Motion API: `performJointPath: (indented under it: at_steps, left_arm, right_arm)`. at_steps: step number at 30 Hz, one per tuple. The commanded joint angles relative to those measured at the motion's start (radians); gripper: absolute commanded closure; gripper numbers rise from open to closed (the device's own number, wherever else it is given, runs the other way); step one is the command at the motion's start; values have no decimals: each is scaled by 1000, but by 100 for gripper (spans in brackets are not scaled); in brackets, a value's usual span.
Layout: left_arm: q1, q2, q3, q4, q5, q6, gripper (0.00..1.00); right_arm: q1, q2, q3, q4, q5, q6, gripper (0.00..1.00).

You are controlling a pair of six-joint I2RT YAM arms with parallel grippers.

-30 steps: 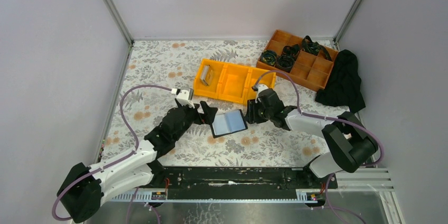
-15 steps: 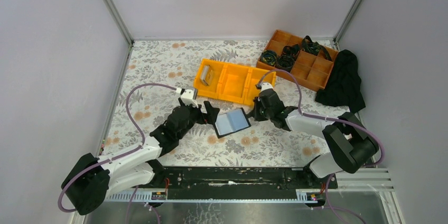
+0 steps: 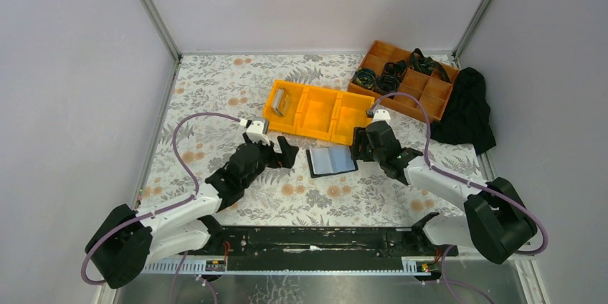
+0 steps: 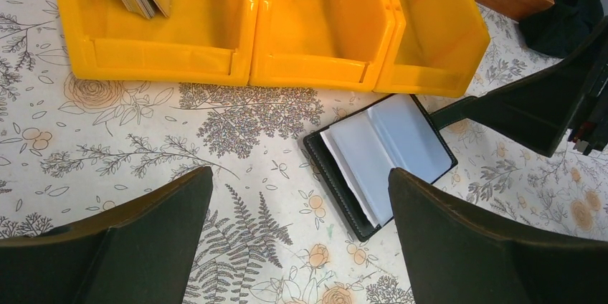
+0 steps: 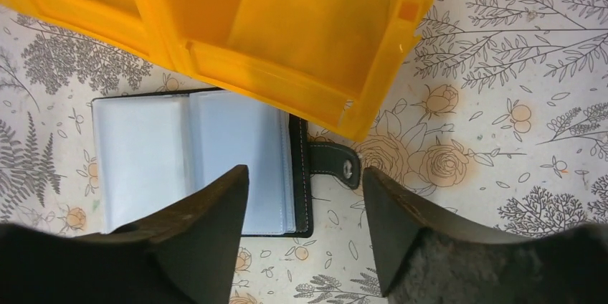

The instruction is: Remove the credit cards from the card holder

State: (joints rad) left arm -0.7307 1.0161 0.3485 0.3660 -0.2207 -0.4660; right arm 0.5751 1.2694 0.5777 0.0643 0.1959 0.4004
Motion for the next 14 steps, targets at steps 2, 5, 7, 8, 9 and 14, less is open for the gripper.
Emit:
performJointPath:
  at_steps: [2, 5, 7, 8, 9, 14]
  left_arm:
    - [-3, 1, 35, 44, 1, -13, 0]
    - [-3, -2, 36, 38, 1, -9, 0]
    - [-3, -2, 37, 33, 7, -5, 0]
    - [-3, -1, 38, 33, 8, -5, 0]
    - [-3, -1, 37, 33, 11, -4, 0]
    - [-3, 13, 48, 22, 30, 6, 0]
  right_arm:
    - [-3, -48, 5, -2, 57, -11, 29]
    - [-3, -63, -6, 13, 75, -15, 28]
    - [-3, -62, -8, 14, 84, -17, 28]
    - [-3, -60, -6, 16, 84, -19, 28]
    - [-3, -57, -5, 19, 83, -18, 28]
    - [-3, -38, -1, 28, 66, -14, 28]
